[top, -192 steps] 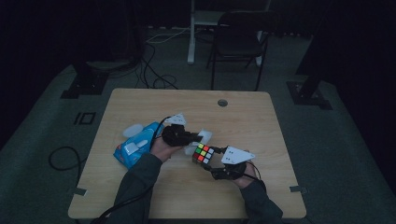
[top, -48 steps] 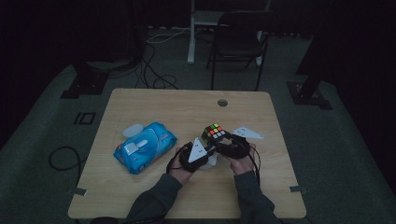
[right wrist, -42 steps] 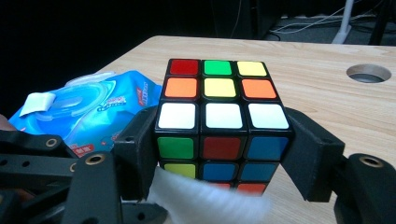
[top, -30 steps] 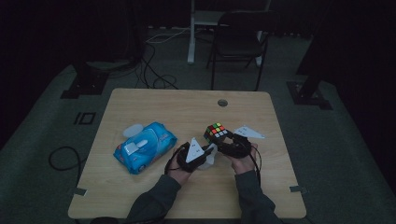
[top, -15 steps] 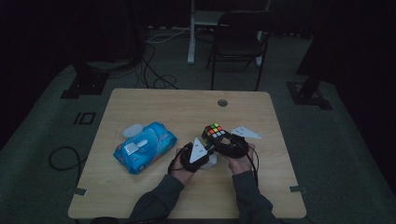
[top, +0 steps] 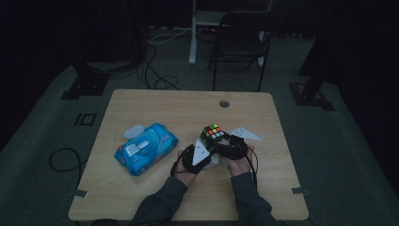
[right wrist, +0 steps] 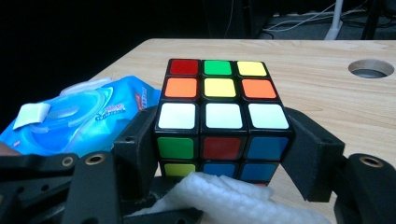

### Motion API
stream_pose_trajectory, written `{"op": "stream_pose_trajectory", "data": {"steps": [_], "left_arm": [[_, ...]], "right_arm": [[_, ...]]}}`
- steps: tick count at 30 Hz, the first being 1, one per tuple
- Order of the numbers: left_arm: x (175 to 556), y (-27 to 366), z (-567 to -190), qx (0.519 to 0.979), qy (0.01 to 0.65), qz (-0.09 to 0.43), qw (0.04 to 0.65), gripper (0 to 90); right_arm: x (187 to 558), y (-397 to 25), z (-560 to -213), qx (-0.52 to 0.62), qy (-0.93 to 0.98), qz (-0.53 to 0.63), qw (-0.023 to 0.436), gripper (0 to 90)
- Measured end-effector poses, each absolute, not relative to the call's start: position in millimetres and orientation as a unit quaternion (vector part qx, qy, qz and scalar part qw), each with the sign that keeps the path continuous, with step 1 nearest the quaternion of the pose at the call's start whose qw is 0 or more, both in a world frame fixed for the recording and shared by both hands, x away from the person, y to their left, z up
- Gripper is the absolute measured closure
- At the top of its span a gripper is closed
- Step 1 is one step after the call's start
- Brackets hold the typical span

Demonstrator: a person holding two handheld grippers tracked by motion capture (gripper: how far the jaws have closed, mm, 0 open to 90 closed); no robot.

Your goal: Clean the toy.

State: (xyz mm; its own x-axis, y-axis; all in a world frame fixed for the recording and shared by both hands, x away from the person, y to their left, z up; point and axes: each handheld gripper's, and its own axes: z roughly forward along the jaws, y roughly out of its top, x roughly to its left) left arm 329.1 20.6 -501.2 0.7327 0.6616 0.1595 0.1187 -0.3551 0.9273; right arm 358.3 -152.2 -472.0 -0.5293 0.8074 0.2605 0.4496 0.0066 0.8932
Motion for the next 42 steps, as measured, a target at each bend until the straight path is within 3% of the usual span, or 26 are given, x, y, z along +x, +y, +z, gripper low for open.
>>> {"op": "stream_pose_trajectory", "data": {"steps": [15, 42], "left_arm": [[321, 21, -506, 0.757, 0.274, 0.304, 0.51, 83.8], [324, 19, -504, 0.76, 0.276, 0.302, 0.504, 84.0]], "right_arm": [[360, -155, -470, 0.471, 0.676, 0.539, 0.177, 34.9], [361, -146, -472, 0.467, 0.681, 0.536, 0.174, 34.9]]}}
